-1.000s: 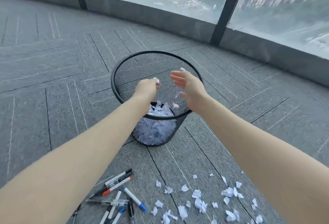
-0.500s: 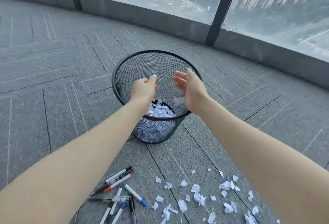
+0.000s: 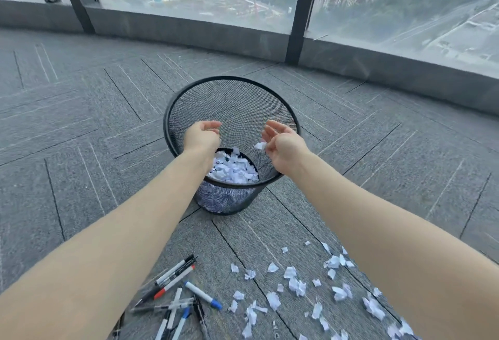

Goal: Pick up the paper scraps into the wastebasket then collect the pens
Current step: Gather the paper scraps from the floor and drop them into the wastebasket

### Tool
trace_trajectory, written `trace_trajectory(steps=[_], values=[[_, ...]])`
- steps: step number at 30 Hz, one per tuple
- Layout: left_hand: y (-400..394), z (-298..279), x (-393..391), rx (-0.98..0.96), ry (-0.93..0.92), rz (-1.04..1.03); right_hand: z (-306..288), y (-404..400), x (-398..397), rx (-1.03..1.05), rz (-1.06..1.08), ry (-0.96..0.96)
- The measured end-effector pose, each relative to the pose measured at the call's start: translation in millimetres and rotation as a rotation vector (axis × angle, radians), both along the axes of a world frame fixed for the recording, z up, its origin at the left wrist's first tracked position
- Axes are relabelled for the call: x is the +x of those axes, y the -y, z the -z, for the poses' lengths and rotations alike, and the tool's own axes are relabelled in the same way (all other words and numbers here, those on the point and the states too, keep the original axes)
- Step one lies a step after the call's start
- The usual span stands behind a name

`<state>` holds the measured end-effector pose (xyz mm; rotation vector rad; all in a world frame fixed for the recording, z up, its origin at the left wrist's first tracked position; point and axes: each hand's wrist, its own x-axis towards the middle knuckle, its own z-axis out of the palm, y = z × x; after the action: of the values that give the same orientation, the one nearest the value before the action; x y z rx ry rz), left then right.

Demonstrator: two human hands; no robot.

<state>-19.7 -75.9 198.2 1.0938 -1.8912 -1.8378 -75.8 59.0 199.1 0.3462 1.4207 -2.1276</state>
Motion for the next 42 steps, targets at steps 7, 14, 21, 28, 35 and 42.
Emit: trace_trajectory(steps=[7, 14, 21, 28, 35, 42], values=[[-9.7, -2.7, -4.3, 0.018, -0.019, 0.05, 5.1, -9.2, 0.9, 0.064, 0.026, -0.051], [-8.9, -3.0, 7.5, -0.59, -0.074, 0.309, -8.2, -41.0, -1.2, -0.176, 0.212, -0.105], [-44.1, 5.8, 8.7, -1.195, -0.12, 0.569, 88.7, -159.2, -0.1, 0.296, 0.424, -0.078], [-126.2, 74.1, 8.6, -1.579, -0.532, 1.123, 170.7, -244.8, 30.8, 0.798, 0.452, -0.048], [-195.0, 153.8, 29.3, -1.551, 0.598, 1.773, 208.4, -317.3, 0.6, 1.205, 0.244, -0.228], [-212.3, 189.3, 50.0, -1.472, 0.95, 1.596, 230.3, -352.3, -34.0, 1.525, -0.253, -0.252]])
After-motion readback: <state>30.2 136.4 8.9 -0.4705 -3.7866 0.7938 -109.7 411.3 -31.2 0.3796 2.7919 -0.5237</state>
